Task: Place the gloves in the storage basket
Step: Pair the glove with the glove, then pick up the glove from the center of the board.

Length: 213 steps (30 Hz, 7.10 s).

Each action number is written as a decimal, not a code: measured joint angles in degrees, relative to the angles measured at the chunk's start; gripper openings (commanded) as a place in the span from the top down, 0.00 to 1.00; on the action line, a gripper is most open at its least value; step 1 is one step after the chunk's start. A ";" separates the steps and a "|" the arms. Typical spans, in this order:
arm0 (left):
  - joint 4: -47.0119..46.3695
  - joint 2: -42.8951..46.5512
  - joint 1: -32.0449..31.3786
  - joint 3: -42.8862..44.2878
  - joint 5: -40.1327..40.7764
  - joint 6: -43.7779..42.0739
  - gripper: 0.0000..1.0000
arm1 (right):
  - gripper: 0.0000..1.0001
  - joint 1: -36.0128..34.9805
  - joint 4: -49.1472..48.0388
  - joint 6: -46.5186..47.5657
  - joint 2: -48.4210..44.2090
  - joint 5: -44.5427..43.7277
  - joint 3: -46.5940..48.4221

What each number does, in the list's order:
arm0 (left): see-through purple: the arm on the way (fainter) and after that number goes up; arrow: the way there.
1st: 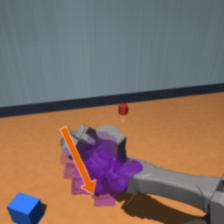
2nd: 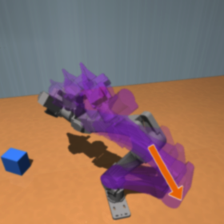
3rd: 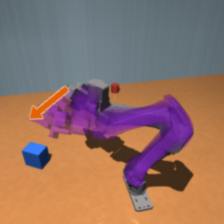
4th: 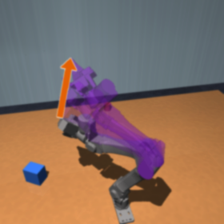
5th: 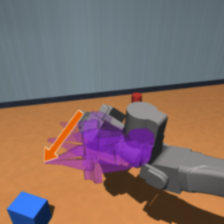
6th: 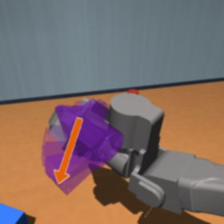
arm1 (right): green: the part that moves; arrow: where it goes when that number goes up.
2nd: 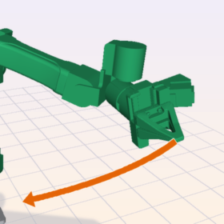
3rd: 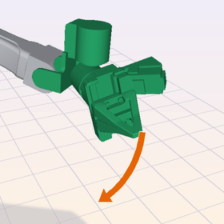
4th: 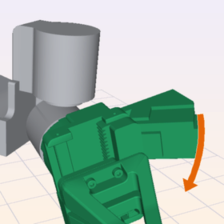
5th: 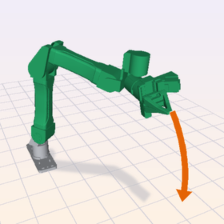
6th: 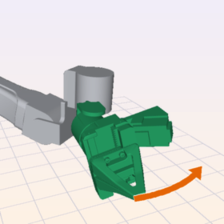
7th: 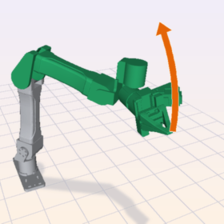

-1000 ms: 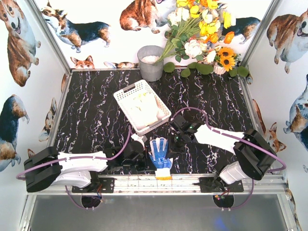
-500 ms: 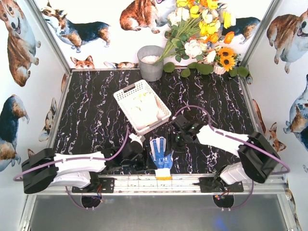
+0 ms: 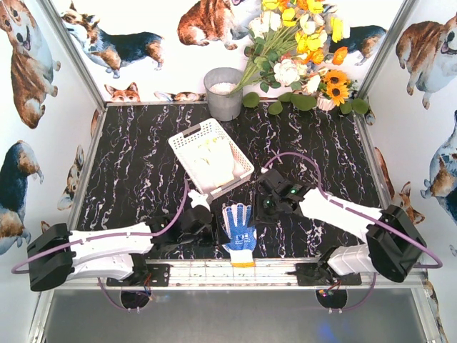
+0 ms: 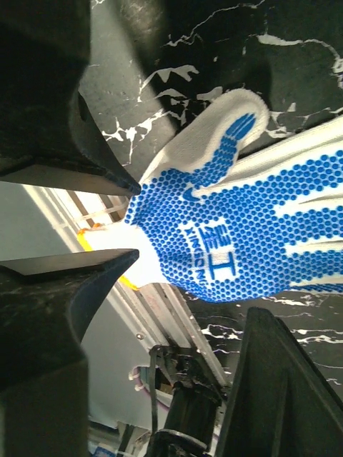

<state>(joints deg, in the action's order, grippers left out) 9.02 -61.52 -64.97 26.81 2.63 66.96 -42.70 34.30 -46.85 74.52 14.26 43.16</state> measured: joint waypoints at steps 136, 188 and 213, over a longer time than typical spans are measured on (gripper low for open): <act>-21.94 -25.11 3.32 4.13 -11.47 -13.53 0.81 | 0.50 -5.35 -15.02 -15.08 -15.87 14.08 -24.90; -16.92 -17.97 -0.72 2.34 -0.94 -18.05 0.77 | 0.92 -10.23 -12.28 -17.64 -5.86 12.50 -18.56; -4.26 -7.21 -24.76 5.77 28.26 -41.53 0.34 | 0.94 -3.32 -9.66 -20.98 -3.76 19.52 -11.82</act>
<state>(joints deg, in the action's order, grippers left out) 4.75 -68.73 -89.73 32.58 30.89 25.43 -46.02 24.64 -67.83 70.76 33.78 31.33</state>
